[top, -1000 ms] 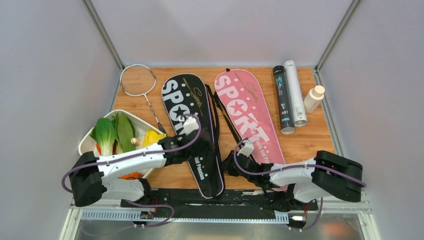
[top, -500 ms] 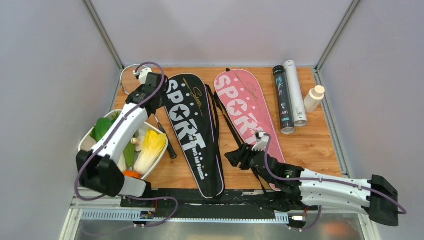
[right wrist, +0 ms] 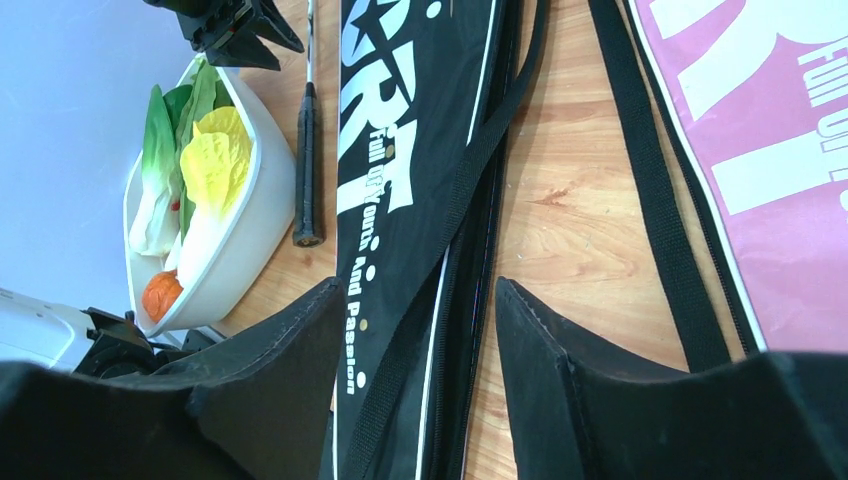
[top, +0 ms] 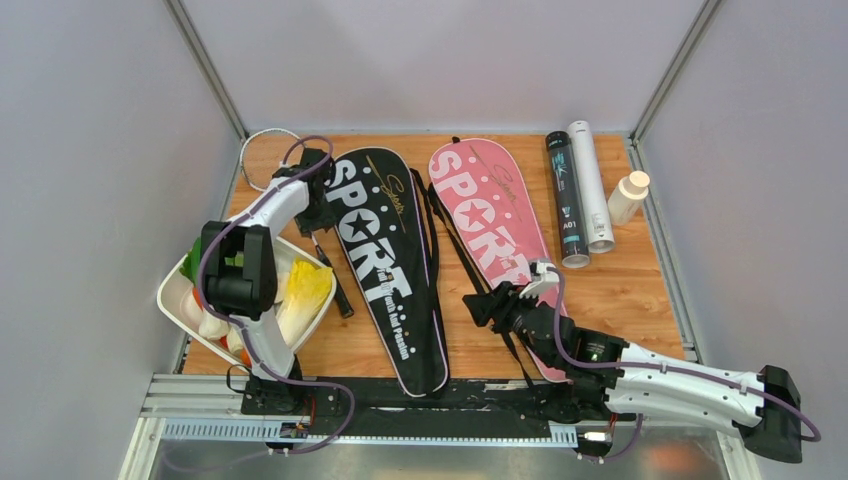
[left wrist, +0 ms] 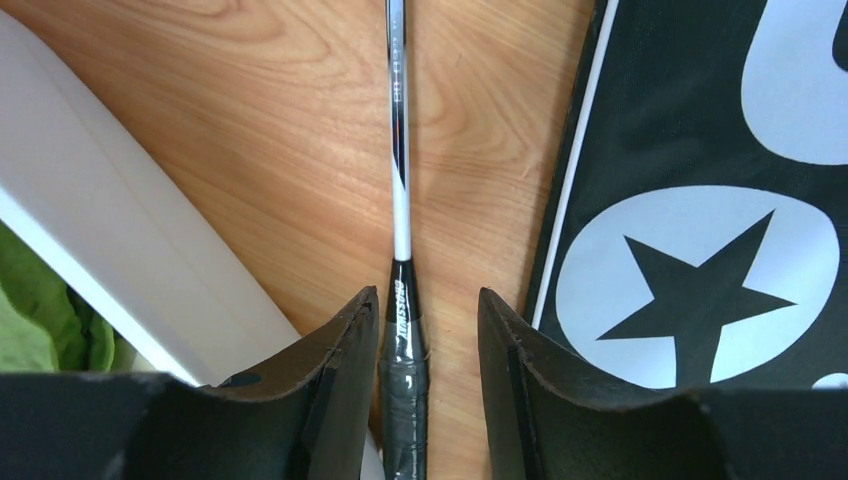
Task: Pack up the badminton gear
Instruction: Pick up the racket from the center of the board.
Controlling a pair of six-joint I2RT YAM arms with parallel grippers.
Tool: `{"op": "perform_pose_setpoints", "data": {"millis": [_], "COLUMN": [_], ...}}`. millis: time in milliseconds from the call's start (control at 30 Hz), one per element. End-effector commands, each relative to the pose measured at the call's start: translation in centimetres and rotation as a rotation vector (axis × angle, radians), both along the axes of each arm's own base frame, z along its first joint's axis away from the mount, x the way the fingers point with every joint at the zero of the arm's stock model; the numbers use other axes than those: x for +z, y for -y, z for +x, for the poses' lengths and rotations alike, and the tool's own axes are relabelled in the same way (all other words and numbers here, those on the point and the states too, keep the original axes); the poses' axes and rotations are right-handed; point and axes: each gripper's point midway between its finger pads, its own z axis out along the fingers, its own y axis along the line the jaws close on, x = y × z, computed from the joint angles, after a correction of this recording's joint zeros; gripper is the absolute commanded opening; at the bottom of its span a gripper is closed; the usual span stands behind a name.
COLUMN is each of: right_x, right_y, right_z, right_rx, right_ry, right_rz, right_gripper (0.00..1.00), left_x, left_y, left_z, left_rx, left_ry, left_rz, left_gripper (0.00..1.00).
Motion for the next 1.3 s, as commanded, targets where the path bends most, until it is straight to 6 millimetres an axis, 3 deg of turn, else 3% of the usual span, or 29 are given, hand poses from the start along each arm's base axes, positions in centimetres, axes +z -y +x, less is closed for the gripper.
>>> {"op": "perform_pose_setpoints", "data": {"millis": [0,267,467,600,733,867,1100,1267], "right_x": [2.3,3.6,4.1,4.8,5.1,4.9,4.7,7.6], "right_y": [0.5,1.2,1.6,1.6,1.5,0.8,-1.9,-3.7], "right_z": [0.6,1.1,1.2,1.3,1.3,1.3,1.5,1.8], "right_rx": [-0.035,-0.069,-0.083,-0.082,-0.085,-0.073,-0.026,-0.002], "right_ry": [0.046,0.082,0.097,0.111,0.111,0.091,0.049,0.040], "right_rz": [0.024,0.035,0.044,0.051,0.052,0.048,-0.004,0.024], "right_gripper": [0.59,0.60,0.61,0.61,0.61,0.61,0.61,0.61], "left_x": [-0.8,-3.4,-6.2,-7.8,-7.7,-5.1,3.0,7.0], "left_y": [-0.5,-1.9,-1.5,-0.8,-0.6,-0.4,0.2,2.3], "left_z": [0.9,-0.3,-0.4,-0.4,0.1,1.3,3.2,3.8], "left_rx": [0.028,0.094,0.103,0.108,0.097,0.073,0.031,-0.056], "left_ry": [0.006,-0.060,-0.105,-0.111,-0.093,-0.036,0.152,0.244], "left_rz": [-0.040,-0.030,-0.058,-0.097,-0.110,-0.118,-0.160,-0.225], "left_gripper": [0.48,0.50,0.46,0.32,0.05,0.00,0.00,0.00]}}
